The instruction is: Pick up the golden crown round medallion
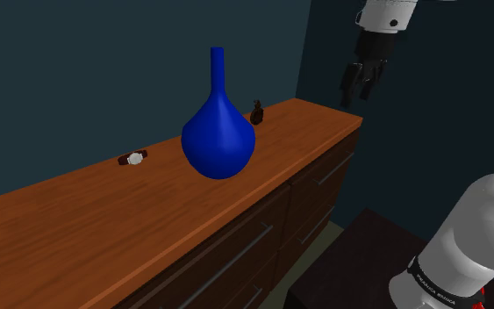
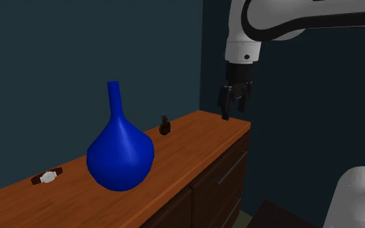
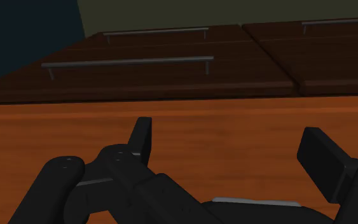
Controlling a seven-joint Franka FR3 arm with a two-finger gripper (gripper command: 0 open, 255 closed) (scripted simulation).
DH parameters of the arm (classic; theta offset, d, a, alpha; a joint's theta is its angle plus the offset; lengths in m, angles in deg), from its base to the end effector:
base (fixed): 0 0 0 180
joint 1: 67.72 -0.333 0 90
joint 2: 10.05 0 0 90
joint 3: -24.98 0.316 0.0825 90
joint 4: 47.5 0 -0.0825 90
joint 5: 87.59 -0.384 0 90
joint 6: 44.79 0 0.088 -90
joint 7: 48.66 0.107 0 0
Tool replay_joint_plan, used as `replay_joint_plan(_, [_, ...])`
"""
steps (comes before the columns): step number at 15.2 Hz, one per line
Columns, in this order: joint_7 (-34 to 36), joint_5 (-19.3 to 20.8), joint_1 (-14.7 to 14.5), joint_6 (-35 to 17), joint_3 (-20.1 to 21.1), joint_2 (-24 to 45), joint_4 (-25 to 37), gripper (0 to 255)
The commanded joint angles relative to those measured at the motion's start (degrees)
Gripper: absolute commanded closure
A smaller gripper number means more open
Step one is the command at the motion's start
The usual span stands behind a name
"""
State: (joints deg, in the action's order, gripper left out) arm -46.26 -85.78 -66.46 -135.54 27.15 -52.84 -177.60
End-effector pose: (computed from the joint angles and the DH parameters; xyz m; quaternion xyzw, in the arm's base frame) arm 0.3199 0.0059 0.6198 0.9990 -0.0179 0.0305 0.0279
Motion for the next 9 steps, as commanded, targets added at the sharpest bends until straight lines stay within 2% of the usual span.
replay_joint_plan(1, [0.0,0.0,0.0,0.0,0.0,0.0,0.0,0])
replay_joint_plan(9, [-2.5,1.8,-0.3,-16.5,-0.2,11.8,0.8,0])
